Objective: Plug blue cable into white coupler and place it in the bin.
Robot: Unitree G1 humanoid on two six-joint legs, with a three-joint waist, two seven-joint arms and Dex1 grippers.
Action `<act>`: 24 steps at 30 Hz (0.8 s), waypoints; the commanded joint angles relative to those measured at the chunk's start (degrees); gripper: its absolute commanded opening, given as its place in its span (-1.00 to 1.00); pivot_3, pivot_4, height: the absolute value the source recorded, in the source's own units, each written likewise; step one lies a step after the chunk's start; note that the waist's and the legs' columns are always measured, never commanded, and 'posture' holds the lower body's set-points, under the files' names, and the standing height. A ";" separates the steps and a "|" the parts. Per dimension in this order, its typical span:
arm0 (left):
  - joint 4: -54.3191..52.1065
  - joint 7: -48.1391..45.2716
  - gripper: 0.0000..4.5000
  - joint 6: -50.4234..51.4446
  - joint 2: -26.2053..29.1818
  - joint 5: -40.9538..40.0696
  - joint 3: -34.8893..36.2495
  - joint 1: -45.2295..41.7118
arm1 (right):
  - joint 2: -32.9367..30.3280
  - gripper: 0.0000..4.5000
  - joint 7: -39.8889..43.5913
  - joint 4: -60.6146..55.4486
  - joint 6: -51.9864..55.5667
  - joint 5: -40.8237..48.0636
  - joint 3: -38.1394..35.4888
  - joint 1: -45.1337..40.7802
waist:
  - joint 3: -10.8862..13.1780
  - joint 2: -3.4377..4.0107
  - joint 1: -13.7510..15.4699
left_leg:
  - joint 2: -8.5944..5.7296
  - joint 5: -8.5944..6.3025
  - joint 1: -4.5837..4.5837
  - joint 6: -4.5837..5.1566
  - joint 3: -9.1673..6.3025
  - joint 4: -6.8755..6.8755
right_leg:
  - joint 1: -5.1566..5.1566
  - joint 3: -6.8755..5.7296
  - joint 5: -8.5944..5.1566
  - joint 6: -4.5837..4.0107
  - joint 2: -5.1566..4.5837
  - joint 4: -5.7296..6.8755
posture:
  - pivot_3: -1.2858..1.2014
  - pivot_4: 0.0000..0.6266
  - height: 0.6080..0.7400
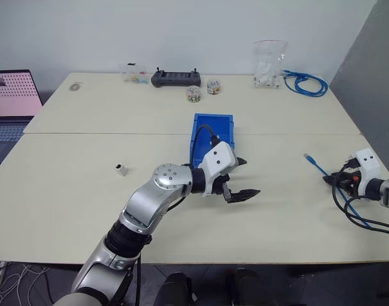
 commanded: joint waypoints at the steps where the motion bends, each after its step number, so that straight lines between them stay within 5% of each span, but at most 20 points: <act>1: -1.68 -1.71 1.00 -0.55 0.95 0.08 -1.10 -0.47 | -0.87 -0.73 2.65 -0.65 1.62 0.53 -0.26 2.24 | 0.00 0.00 0.01 | 0.00 0.00 0.00 0.00 0.00 0.00 | 0.00 0.00 0.00 0.00 0.00 0.00 | 0.03 -0.52 1.00; 3: -1.34 -2.20 1.00 -0.76 1.27 0.16 -1.36 -0.23 | -1.05 -0.98 4.08 -2.07 1.04 1.01 -0.64 3.63 | 0.00 0.00 0.02 | 0.01 0.00 0.00 0.00 -0.01 -0.01 | 0.00 -0.01 0.00 0.00 0.00 -0.01 | 0.03 -0.52 1.00; 10: -1.03 -3.47 1.00 -3.54 3.77 1.89 -1.08 2.02 | -2.79 -0.99 7.50 -8.49 -5.39 0.74 -1.59 7.28 | 0.00 0.01 0.00 | 0.02 0.00 0.00 0.00 -0.03 -0.02 | 0.00 -0.02 -0.01 0.01 0.00 -0.01 | 0.03 -0.52 1.00; 17: -7.52 -7.67 1.00 -5.49 15.57 -1.88 7.97 15.89 | -9.09 -0.99 16.24 -34.06 -3.59 4.65 -1.25 14.50 | 0.25 0.40 -0.64 | 0.09 0.00 0.08 0.00 -0.08 -0.12 | -0.09 0.13 -0.17 0.23 0.02 0.03 | 0.03 -0.52 1.00; 24: -5.54 -8.07 1.00 -13.23 24.00 -0.64 18.95 31.16 | -2.93 -0.99 14.82 -49.54 -6.19 -0.65 13.73 10.95 | 0.33 0.27 -0.27 | 0.15 -0.01 0.15 -0.01 -0.24 -0.12 | -0.02 -0.01 -0.21 0.23 0.03 -0.02 | 0.03 -0.52 1.00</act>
